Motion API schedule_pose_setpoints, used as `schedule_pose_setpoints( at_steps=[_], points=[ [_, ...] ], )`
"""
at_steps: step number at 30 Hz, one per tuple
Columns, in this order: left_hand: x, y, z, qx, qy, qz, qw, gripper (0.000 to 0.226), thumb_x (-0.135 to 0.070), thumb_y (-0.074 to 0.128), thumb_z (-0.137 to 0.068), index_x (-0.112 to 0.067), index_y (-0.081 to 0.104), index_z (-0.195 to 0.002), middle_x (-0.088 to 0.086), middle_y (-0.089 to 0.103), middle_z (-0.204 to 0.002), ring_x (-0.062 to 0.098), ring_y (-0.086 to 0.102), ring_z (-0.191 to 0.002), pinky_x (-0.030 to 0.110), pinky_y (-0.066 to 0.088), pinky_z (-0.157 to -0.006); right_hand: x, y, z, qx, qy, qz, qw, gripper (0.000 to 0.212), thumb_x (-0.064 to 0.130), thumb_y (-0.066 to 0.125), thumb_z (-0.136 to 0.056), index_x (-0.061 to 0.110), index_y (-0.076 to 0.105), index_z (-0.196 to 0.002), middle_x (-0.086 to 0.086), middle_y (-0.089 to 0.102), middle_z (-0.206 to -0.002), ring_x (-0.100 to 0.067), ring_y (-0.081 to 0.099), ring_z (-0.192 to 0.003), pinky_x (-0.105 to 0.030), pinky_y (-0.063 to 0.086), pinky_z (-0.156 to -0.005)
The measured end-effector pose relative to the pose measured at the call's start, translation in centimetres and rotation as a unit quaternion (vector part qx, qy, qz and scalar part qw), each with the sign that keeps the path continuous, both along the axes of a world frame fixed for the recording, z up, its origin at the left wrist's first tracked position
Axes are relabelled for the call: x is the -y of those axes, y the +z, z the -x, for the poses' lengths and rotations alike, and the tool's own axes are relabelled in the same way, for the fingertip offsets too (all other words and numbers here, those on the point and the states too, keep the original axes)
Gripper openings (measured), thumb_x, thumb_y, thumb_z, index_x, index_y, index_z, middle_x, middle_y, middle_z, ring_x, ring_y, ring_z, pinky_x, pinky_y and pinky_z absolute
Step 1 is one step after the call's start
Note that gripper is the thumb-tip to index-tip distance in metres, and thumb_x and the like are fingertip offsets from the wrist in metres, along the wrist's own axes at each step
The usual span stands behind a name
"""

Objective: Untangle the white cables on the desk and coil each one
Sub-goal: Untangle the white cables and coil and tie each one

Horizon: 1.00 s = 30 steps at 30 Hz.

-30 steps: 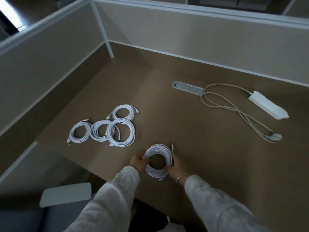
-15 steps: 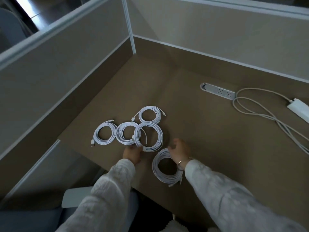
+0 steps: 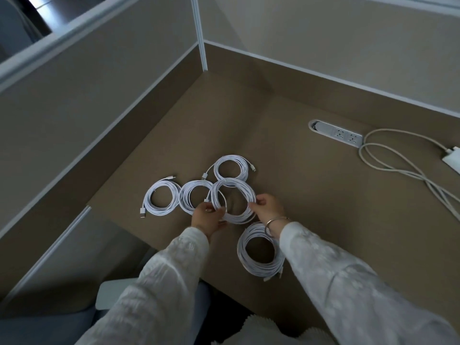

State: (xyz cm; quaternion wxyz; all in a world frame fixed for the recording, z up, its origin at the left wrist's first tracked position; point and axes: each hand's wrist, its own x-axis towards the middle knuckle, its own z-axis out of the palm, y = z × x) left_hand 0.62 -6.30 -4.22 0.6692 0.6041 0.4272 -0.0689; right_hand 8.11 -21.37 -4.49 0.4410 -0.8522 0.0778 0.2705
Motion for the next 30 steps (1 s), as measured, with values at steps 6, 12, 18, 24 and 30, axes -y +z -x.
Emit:
schedule_pose_setpoints(
  at_steps=[6, 12, 18, 24, 30],
  points=[
    [2.7, 3.4, 1.8, 0.027, -0.045, 0.027, 0.998, 0.008, -0.001, 0.07, -0.084, 0.001, 0.062, -0.086, 0.016, 0.066, -0.075, 0.023, 0.066, -0.06, 0.045, 0.059, -0.069, 4.4, 4.1, 2.7, 0.039, -0.091, -0.067, 0.993, 0.019, 0.012, 0.073, -0.079, 0.013, 0.061, -0.094, 0.006, 0.061, -0.079, -0.011, 0.058, -0.074, -0.02, 0.043, -0.07],
    [4.9, 1.2, 6.2, -0.049, -0.166, -0.014, 0.985, 0.018, -0.014, 0.071, -0.086, 0.002, 0.068, -0.077, 0.014, 0.066, -0.063, 0.021, 0.062, -0.054, 0.03, 0.055, -0.053, 9.1, 3.2, 8.7, 0.031, -0.084, -0.005, 0.996, 0.02, 0.01, 0.075, -0.077, 0.022, 0.058, -0.079, 0.01, 0.062, -0.073, -0.011, 0.059, -0.071, -0.019, 0.042, -0.063],
    [4.2, -1.3, 6.4, -0.12, -0.348, -0.171, 0.914, 0.044, -0.032, 0.06, -0.091, -0.015, 0.063, -0.051, 0.01, 0.069, -0.063, 0.019, 0.061, -0.054, 0.033, 0.057, -0.069, 9.1, 0.9, 9.7, 0.019, -0.032, 0.06, 0.997, 0.019, 0.014, 0.075, -0.076, 0.019, 0.058, -0.084, 0.0, 0.065, -0.081, -0.02, 0.063, -0.082, -0.03, 0.048, -0.078],
    [3.3, -0.9, 5.6, -0.136, -0.28, -0.111, 0.944, 0.045, -0.05, 0.065, -0.083, -0.013, 0.063, -0.058, 0.006, 0.065, -0.057, 0.019, 0.059, -0.049, 0.023, 0.045, -0.046, 8.8, 1.6, 7.9, 0.022, -0.011, 0.1, 0.995, 0.045, 0.024, 0.08, -0.072, 0.014, 0.056, -0.108, -0.001, 0.056, -0.098, -0.018, 0.055, -0.091, -0.024, 0.04, -0.078],
    [-2.7, -1.1, 2.8, -0.103, -0.017, -0.12, 0.987, 0.044, -0.037, 0.071, -0.075, 0.003, 0.068, -0.093, 0.026, 0.068, -0.092, 0.039, 0.068, -0.088, 0.047, 0.057, -0.076, 2.7, 3.0, 4.1, 0.12, 0.047, 0.106, 0.986, 0.04, 0.024, 0.069, -0.082, 0.009, 0.056, -0.117, -0.007, 0.061, -0.113, -0.024, 0.057, -0.105, -0.025, 0.039, -0.084]
  ],
)
